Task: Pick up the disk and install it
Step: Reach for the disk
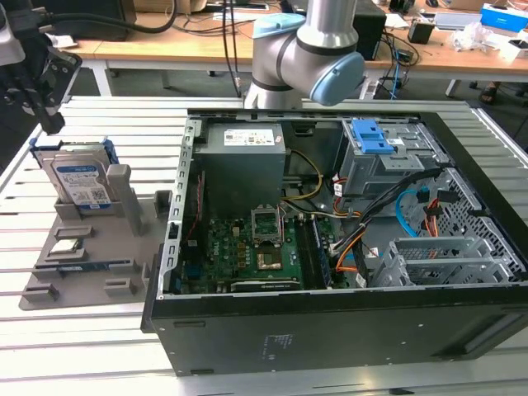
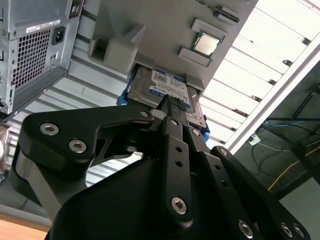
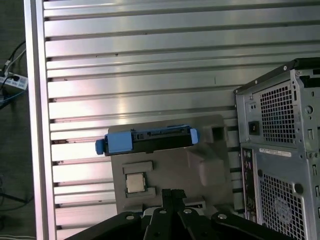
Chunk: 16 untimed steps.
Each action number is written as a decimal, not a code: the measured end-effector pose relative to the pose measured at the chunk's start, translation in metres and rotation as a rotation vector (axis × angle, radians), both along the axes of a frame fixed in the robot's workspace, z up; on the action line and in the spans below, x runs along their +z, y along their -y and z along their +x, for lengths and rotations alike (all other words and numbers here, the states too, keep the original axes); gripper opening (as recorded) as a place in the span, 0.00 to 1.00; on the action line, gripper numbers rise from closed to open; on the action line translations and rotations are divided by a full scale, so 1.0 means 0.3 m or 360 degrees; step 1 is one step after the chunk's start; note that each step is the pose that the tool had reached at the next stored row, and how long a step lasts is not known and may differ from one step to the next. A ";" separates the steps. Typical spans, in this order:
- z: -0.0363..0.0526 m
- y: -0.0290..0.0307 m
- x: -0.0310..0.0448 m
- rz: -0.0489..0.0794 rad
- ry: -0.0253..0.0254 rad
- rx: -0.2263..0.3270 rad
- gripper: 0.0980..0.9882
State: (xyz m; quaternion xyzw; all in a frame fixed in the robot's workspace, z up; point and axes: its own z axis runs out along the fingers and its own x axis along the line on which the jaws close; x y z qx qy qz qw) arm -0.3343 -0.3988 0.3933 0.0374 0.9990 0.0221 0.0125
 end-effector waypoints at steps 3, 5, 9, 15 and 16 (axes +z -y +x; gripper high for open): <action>-0.028 0.000 0.000 0.0000 0.00000 0.0000 0.01; -0.039 0.000 0.000 0.0000 0.00001 0.0000 0.01; -0.072 0.000 0.000 0.0000 0.00000 0.0000 0.01; -0.116 0.000 0.000 0.0000 0.00001 0.0000 0.01; -0.124 0.000 0.000 0.0000 0.00001 0.0000 0.01</action>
